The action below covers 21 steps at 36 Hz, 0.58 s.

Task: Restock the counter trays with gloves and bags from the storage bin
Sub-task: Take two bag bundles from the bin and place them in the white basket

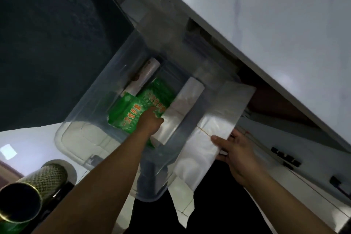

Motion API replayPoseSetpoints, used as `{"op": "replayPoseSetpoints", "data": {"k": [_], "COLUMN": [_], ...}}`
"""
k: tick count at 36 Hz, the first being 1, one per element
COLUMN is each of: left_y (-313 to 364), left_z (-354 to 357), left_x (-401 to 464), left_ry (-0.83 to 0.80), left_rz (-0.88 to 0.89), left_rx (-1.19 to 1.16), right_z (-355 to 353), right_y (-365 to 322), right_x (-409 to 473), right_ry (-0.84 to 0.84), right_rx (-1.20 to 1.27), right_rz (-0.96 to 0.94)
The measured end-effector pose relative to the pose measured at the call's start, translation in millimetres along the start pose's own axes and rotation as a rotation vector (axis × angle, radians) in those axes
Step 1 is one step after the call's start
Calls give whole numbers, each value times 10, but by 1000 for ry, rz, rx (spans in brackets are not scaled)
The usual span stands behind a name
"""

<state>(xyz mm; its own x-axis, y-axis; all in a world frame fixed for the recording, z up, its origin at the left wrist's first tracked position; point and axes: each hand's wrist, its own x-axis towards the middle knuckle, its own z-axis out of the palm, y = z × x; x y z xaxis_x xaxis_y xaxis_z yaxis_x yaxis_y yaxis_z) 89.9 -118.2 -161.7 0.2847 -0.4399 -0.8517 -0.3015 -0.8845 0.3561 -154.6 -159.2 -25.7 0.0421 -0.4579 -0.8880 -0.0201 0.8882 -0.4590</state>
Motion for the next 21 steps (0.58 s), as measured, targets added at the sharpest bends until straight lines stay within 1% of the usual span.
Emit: {"op": "replayPoseSetpoints", "data": {"k": [3,6,10,13,15,18,21], "left_y": [70,183,301,320,323,351,375], "left_z": [255,522,784,834,813,704,519], "left_x": [280,485,666,772,825,806,669], "left_ry": [-84,-91,-20,19,9,-67,-104], "left_rz": [103,134,13,-38,-22,27,34], "left_rx": [190,276,292,278,268,283,270], "right_z": [-79,-154,-213,-219,-210,-194,-170], "right_y": [41,106,156,123,84,3,-113], "right_x": [45,77,98,116,123,103,70], "right_ry": [19,20,0,-23,-37,-53,-77], "right_rx": [28,34,21,11,-8,-30,-65], "right_rz": [-4,6,16,37,49,61,63]}}
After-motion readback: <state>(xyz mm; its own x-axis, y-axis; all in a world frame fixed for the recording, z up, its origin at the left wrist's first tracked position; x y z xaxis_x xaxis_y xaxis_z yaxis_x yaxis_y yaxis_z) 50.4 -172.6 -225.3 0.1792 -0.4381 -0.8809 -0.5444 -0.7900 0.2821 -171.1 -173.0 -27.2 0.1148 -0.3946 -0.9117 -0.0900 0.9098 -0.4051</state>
